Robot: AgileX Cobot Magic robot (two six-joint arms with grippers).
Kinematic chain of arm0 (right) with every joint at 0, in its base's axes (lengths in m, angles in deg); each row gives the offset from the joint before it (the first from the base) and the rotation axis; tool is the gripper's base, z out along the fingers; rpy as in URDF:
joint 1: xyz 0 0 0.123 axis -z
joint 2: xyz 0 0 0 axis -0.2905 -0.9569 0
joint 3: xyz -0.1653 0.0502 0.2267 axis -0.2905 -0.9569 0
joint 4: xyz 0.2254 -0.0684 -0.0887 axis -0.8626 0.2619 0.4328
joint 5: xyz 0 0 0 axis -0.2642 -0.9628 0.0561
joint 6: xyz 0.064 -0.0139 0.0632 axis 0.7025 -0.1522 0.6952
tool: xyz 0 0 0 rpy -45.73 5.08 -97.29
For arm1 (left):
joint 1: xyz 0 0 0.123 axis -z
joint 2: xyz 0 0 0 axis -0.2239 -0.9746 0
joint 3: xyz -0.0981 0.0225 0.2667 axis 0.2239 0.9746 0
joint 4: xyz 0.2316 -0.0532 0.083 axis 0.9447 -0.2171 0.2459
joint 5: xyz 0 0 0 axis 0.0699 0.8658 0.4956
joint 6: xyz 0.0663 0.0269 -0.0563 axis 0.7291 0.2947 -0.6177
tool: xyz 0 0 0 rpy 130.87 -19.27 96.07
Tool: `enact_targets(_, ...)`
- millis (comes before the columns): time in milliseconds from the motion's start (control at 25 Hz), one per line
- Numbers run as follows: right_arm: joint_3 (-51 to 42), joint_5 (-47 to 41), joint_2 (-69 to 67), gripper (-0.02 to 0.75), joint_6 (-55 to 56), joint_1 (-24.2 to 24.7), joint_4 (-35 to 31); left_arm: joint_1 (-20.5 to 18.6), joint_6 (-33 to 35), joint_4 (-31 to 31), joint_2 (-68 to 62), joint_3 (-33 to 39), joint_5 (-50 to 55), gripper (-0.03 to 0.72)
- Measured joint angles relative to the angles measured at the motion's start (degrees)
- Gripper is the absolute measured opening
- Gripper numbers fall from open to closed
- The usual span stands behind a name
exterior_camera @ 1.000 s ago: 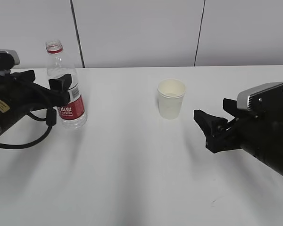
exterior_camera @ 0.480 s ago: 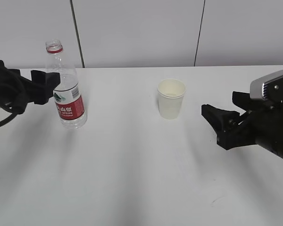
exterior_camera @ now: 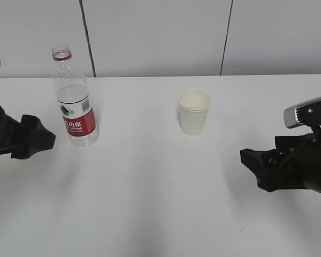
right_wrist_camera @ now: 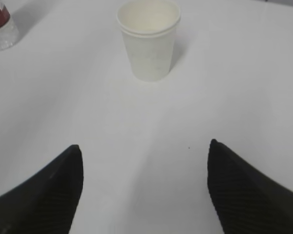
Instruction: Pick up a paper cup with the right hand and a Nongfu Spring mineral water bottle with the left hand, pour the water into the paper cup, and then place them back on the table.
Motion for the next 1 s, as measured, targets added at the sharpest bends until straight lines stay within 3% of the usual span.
enact_targets(160, 4.87, -18.02, 1.96, 0.586, 1.97, 0.00, 0.00, 0.00, -0.41, -0.71, 0.25, -6.82, 14.53, 0.579)
enact_targets(360, 18.01, -49.84, 3.17, 0.585, 2.47, 0.00, -2.48, 0.00, -1.72, -1.19, 0.44, -14.22, 32.06, 0.579)
enact_targets(600, 32.63, -77.23, 3.17, 0.585, 2.47, 0.00, -4.35, 0.00, -7.21, -0.40, 0.44, -17.26, 45.64, 0.579)
enact_targets(800, 39.50, -89.25, 3.17, 0.585, 1.56, 0.00, -6.15, 0.00, -9.24, -0.55, 0.48, -17.32, 49.52, 0.579)
enact_targets(1000, 40.50, -90.90, 3.17, 0.585, 1.56, 0.00, -6.56, 0.00, -11.06, -0.52, 0.48, -17.32, 49.64, 0.579)
